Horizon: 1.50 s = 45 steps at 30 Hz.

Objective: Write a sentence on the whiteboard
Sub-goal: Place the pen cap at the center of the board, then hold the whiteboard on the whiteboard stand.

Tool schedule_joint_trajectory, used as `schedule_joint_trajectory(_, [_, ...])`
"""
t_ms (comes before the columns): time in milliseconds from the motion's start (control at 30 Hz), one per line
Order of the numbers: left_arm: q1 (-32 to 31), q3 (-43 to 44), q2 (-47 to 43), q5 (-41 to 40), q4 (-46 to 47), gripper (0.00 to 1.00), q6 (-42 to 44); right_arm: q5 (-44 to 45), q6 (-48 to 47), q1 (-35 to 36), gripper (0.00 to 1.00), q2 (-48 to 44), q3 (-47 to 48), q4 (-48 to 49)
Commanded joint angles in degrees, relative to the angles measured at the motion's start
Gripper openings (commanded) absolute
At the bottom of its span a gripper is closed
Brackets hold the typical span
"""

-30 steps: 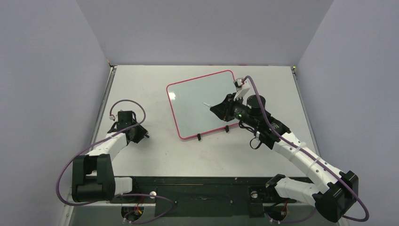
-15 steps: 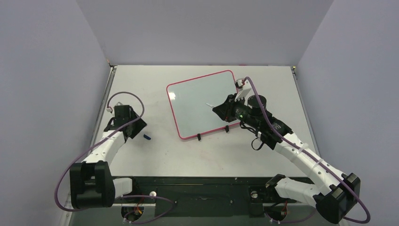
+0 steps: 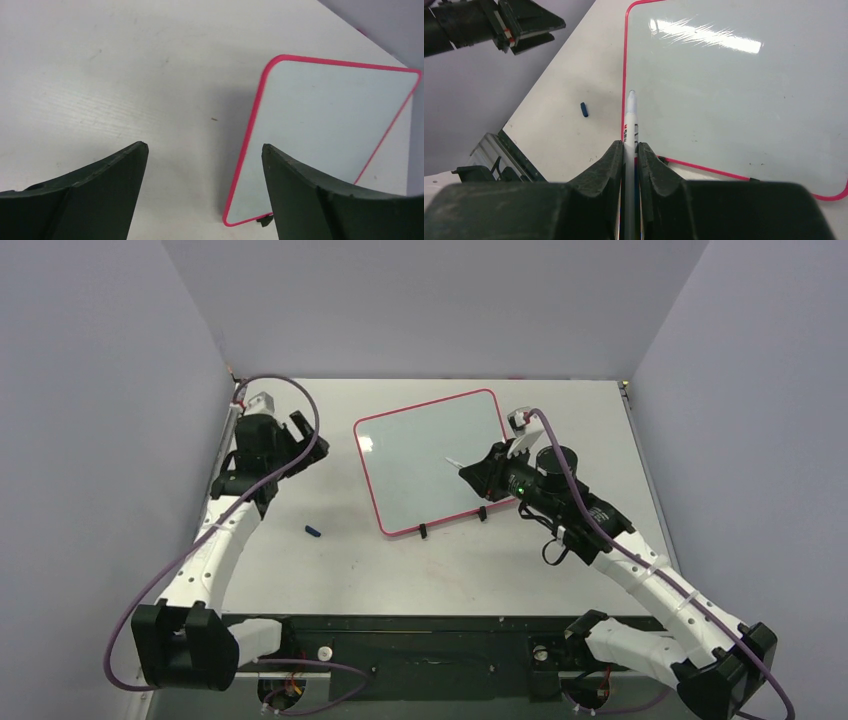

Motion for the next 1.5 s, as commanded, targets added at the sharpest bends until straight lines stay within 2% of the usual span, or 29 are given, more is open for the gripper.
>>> schedule_joint_trajectory(0, [-1.58, 11.17, 3.36, 9.02, 1.93, 0.85, 5.83, 1.27, -1.46, -0.25, 0.0, -1.98, -0.22, 0.62])
schedule_joint_trajectory(100, [-1.97, 18.11, 9.74, 15.58, 1.08, 0.86, 8.78, 1.2, -1.71, -0.23, 0.0, -2.53, -0.52, 0.63])
schedule_joint_trajectory(167, [-2.25, 25.8, 13.89, 18.15, -0.36, 0.86, 11.29, 1.15, -1.94, -0.24, 0.0, -2.87, -0.88, 0.62])
schedule_joint_trajectory(333, [-1.79, 36.1, 22.84, 27.9, 0.46, 0.88, 17.13, 0.98, -2.04, -0.25, 0.0, -4.15, -1.74, 0.53])
schedule_joint_trajectory(433, [-1.4, 45.31, 31.67, 33.7, -2.84, 0.89, 18.9, 1.18, -2.11, -0.25, 0.0, -5.42, -2.1, -0.04])
schedule_joint_trajectory(533, [-1.43, 53.33, 40.22, 42.07, -9.08, 0.86, 22.03, 1.54, -2.27, -0.31, 0.0, -6.35, -2.44, -0.81])
schedule_joint_trajectory(633, [-1.81, 65.61, 50.98, 48.75, -16.43, 0.81, 26.23, 2.17, -3.06, -0.31, 0.0, -6.63, -2.11, -2.33])
schedule_joint_trajectory(733, [-2.44, 76.72, 60.05, 52.56, -24.54, 0.79, 29.69, 3.1, -3.49, -0.42, 0.0, -6.8, -2.08, -3.32])
schedule_joint_trajectory(800, [-2.93, 80.99, 64.03, 54.57, -26.42, 0.79, 31.02, 3.62, -3.49, -0.38, 0.0, -6.69, -1.93, -3.86])
schedule_joint_trajectory(900, [-3.44, 83.57, 67.5, 58.7, -25.57, 0.8, 31.25, 4.31, -3.37, -0.45, 0.0, -6.24, -1.61, -4.62])
schedule_joint_trajectory(1133, [-3.59, 82.63, 71.92, 67.03, -21.34, 0.75, 29.8, 5.38, -2.95, -0.31, 0.0, -4.12, -0.33, -5.48])
schedule_joint_trajectory(1467, [-4.7, 78.56, 73.04, 70.87, -13.23, 0.63, 25.52, 5.32, -2.88, 0.01, 0.0, -1.41, 1.9, -6.83])
